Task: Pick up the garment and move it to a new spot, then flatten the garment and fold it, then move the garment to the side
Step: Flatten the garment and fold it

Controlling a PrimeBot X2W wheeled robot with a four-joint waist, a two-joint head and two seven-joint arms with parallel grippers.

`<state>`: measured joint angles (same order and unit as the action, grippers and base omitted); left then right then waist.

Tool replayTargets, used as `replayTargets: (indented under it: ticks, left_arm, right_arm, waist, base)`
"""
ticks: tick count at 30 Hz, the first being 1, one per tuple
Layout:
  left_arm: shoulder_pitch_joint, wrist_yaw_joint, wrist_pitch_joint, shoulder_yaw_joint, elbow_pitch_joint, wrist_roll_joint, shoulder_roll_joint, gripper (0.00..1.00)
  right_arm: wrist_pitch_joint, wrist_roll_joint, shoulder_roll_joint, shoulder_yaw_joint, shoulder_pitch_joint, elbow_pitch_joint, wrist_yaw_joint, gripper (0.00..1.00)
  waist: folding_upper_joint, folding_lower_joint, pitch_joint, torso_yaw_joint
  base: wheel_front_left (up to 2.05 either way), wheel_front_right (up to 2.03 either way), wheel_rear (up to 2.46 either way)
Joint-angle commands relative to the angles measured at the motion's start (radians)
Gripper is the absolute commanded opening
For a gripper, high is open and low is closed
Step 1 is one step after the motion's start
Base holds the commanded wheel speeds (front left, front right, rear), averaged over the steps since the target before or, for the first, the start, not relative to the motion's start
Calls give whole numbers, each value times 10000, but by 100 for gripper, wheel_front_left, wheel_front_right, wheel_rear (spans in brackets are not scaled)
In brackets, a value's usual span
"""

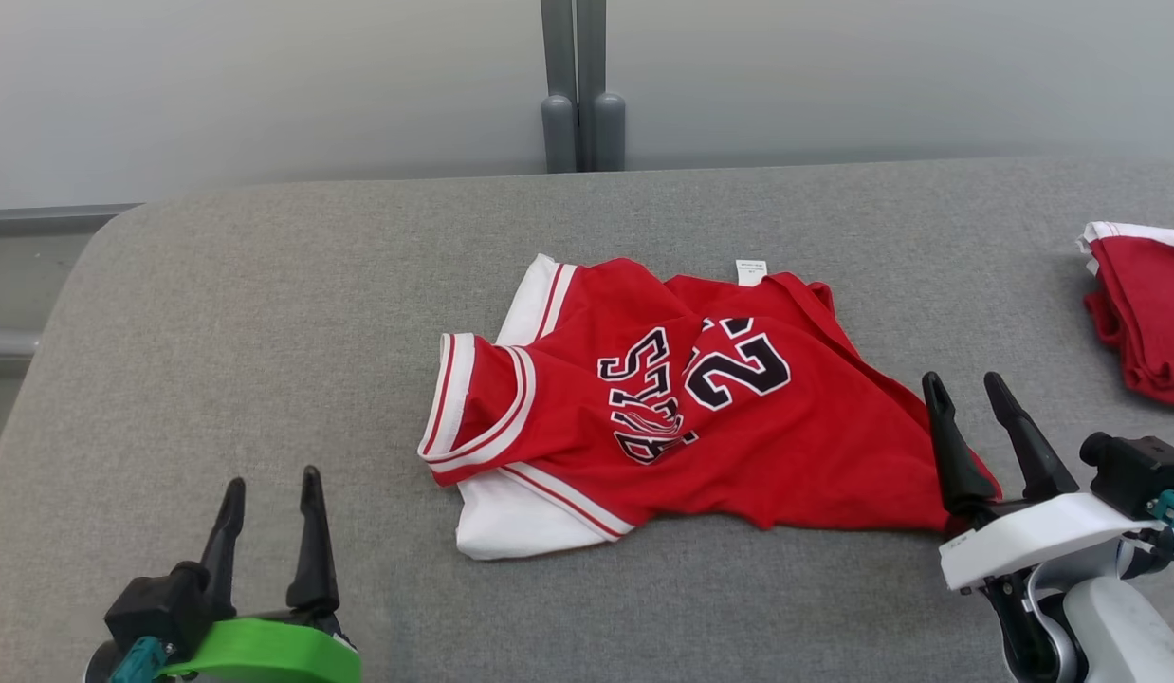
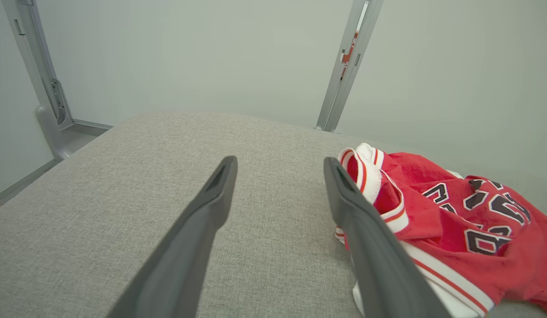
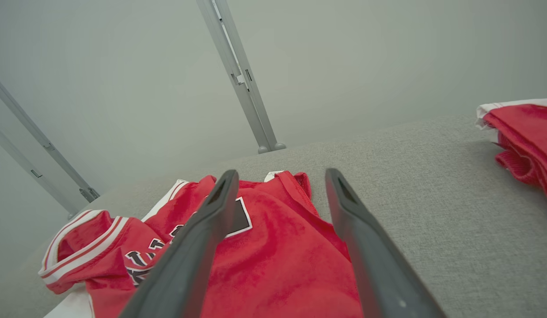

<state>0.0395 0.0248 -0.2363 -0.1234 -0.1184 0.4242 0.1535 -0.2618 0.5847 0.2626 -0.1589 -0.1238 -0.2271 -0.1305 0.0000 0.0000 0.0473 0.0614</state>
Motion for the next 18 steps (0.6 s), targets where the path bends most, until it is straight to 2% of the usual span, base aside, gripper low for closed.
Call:
replayTargets:
  ticks: [1,3,5,9,12,18]
  left_arm:
    - [-130,-156,156,-129,4,37,67,100]
    - [-72,-457,665,-380,-74,354,-17,100]
    - [-130,-833,1331,-845,-81,230,272,100]
    - [-193,-1288,2695,-1551,-92,953,312,100]
    - [-380,-1466,3638,-2075,-107,1396,593,100]
    - [-971,-1551,4030,-2596,-685,1813,911,100]
  right_arm:
    - [-38,-91,48,78,-76,-15,-5,100]
    - [-38,-159,115,127,-89,6,-5,100]
    - [-38,-207,242,69,-108,-11,-5,100]
    - [-39,-200,508,123,-235,4,-5,100]
    - [-39,-165,591,104,-314,36,-5,100]
    - [-32,-120,592,-89,-466,-30,-5,100]
  waist:
    - [0,0,6,1]
    - [0,0,13,0]
    - [0,0,28,-2]
    - [0,0,60,-27]
    - [0,0,158,-115]
    - [0,0,433,-382]
  base:
    - [0,0,0]
    - [0,0,0]
    - [0,0,0]
    - [0,0,0]
    - [0,0,0]
    - [0,0,0]
